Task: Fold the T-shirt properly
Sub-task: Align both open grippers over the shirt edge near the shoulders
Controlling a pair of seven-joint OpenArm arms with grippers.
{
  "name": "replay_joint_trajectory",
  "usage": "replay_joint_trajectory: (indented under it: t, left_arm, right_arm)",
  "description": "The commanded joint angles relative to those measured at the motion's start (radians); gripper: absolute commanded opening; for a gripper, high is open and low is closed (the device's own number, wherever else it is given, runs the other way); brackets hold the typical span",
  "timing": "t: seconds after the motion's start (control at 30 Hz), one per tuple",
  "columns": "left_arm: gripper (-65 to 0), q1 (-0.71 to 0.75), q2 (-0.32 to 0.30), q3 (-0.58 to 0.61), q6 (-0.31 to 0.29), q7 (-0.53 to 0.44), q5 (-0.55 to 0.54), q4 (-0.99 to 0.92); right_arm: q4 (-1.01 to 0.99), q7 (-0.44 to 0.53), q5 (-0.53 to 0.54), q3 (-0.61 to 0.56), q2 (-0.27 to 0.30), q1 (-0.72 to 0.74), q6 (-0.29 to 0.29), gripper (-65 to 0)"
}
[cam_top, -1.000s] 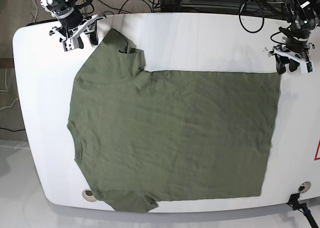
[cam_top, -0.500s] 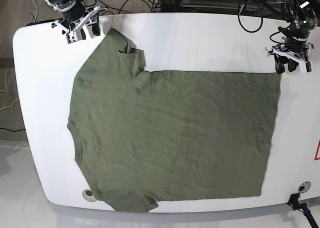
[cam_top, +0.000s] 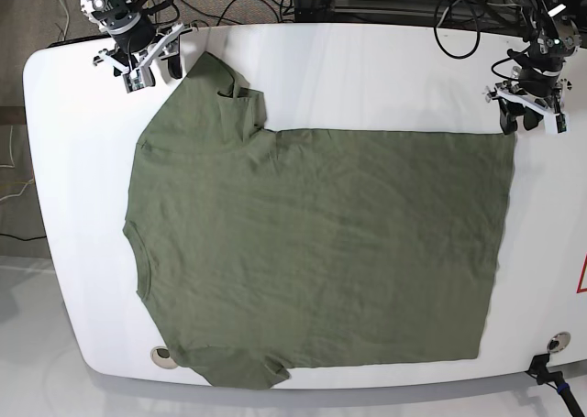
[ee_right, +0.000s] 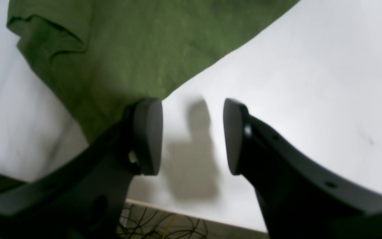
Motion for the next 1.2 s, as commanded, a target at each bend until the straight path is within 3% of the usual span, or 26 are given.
replay_joint_trajectory:
  t: [0.0,0.37,1.17]
  left_arm:
    - [-37.7,-0.004,-0.017,0.014,-0.008,-0.025,-0.011,0.016]
    - [-38.5,-0.012,-0.022,0.081,-0.006,-0.02,-0.005,0.006]
    - [-39.8,-0.04,-0.067,0.093,0.001,-0.064,0.004,-0.039]
  right_arm:
    - [0.012,0.02,-0.003,0.001,0.01,0.0,0.005,-36.6]
    - [0.008,0.019,-0.01,0.008,0.009,0.035,0.003,-36.9]
    - [0.017,0.003,-0.008,-0.006,-0.006,0.089,0.007,-35.8]
